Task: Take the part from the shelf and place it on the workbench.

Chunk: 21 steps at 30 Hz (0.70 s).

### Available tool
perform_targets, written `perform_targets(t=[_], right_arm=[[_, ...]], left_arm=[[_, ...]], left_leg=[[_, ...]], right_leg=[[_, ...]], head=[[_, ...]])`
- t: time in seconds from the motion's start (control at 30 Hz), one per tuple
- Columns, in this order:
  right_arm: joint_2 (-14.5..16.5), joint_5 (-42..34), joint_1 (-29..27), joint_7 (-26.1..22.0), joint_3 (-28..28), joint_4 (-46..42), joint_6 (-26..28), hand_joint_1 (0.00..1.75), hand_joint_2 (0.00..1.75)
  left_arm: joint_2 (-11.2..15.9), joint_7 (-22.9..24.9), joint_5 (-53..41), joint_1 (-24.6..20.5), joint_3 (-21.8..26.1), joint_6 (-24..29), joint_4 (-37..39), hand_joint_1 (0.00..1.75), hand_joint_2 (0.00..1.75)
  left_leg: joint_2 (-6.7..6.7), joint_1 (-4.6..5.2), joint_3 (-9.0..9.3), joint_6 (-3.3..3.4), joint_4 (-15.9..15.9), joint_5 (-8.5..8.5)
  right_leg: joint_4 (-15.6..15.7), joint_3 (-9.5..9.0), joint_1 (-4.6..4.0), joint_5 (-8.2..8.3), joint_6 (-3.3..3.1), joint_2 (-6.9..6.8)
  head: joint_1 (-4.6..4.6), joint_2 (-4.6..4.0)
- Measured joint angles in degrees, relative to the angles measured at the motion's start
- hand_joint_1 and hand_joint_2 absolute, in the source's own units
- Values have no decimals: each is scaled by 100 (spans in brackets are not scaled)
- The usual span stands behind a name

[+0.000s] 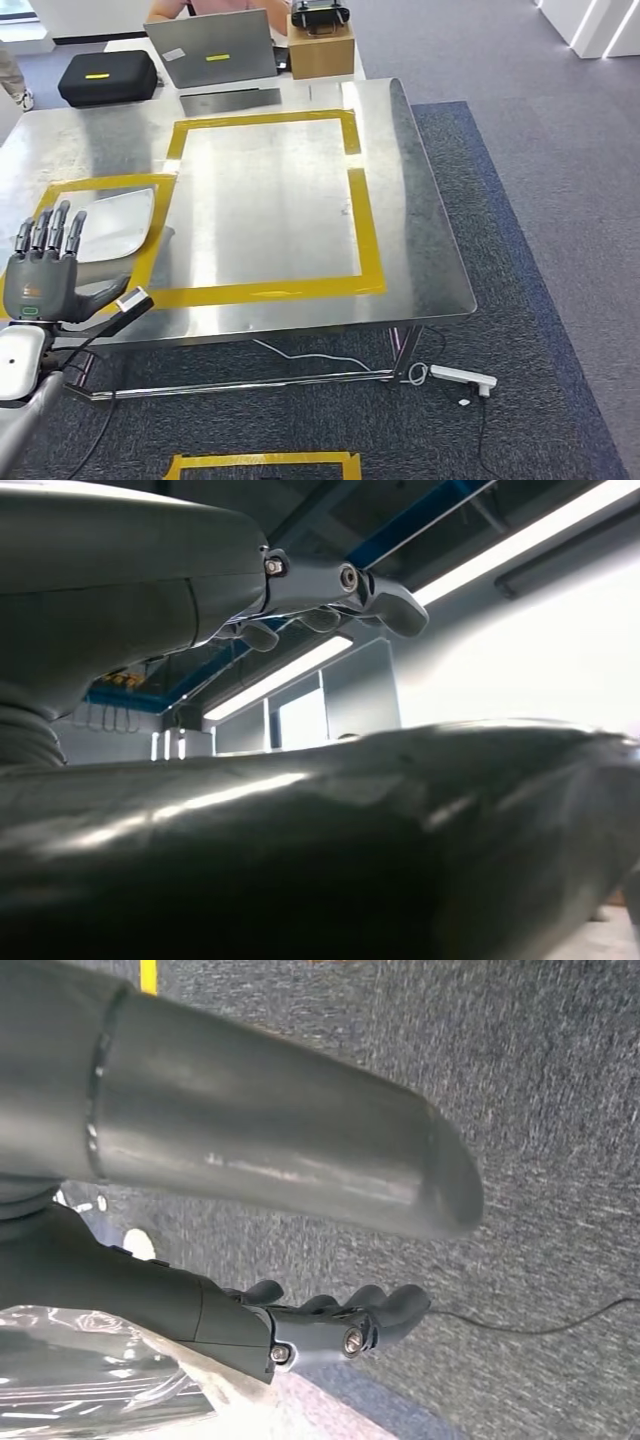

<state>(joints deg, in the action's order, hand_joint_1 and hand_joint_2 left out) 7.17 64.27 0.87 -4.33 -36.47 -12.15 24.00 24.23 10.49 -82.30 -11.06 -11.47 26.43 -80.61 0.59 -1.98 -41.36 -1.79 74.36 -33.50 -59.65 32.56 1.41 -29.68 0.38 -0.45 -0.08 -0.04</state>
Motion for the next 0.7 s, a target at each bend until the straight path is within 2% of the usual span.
perform_targets(t=[0.03, 0.07, 0.13, 0.2, 0.23, 0.33, 0.47, 0.63, 0.7], right_arm=[[0, -9, -3, -1, -9, 0, -2, 0, 0], [0, -20, -3, 2, -16, 0, -10, 0, 0], [1, -45, 4, 26, -24, 0, -49, 0, 0], [5, -63, 11, 56, -44, 0, -112, 0, 0], [5, -66, 12, 64, -58, 0, -139, 0, 0], [-7, -58, 5, 67, -101, 0, -211, 0, 0], [-16, -44, 8, 68, -126, 0, -276, 0, 0], [-26, -36, 3, 81, -158, 0, -304, 0, 0], [-26, -34, 5, 118, -162, 0, -328, 0, 0]], left_arm=[[-4, -7, 2, 33, 0, -1, -5, 0, 0], [-9, -15, 3, 61, 0, -1, -10, 0, 0], [-12, -31, 6, 86, 2, -2, -27, 0, 0], [-18, -48, 13, 82, 5, -6, -39, 0, 0], [-26, -55, 16, 79, 5, -9, -41, 0, 0], [-71, -73, 18, 70, -14, -34, -39, 0, 0], [-139, -91, 0, -14, -80, -52, -24, 0, 0], [-167, -91, -16, -50, -139, -53, -14, 0, 0], [-167, -91, -18, -59, -144, -54, -10, 0, 0]], left_leg=[[-1, 9, -47, 28, 118, 5], [-2, 26, 10, 66, 11, 117], [-24, 88, 358, 184, -687, 479], [-78, 159, 644, 278, -1299, 657], [-99, 178, 697, 241, -1439, 655], [-84, 184, 703, 90, -1522, 654], [-80, 191, 703, 144, -1522, 653], [-81, 205, 701, 192, -1512, 649], [-79, 224, 695, 252, -1493, 638]], right_leg=[[0, -3, -19, -4, -7, -29], [0, -10, -37, -8, -12, -50], [3, -30, -60, -16, -16, -80], [2, -17, -79, -18, 3, -101], [0, 1, -86, -20, 1, -108], [18, 15, -85, -16, -7, -127], [95, -25, -77, 26, 58, -121], [152, -50, -66, 59, 108, -118], [183, -62, -48, 80, 158, -123]], head=[[0, 0], [0, 0], [2, 0], [0, 0], [-1, 0], [-3, 0], [-2, 0], [-4, 0], [-7, 0]])
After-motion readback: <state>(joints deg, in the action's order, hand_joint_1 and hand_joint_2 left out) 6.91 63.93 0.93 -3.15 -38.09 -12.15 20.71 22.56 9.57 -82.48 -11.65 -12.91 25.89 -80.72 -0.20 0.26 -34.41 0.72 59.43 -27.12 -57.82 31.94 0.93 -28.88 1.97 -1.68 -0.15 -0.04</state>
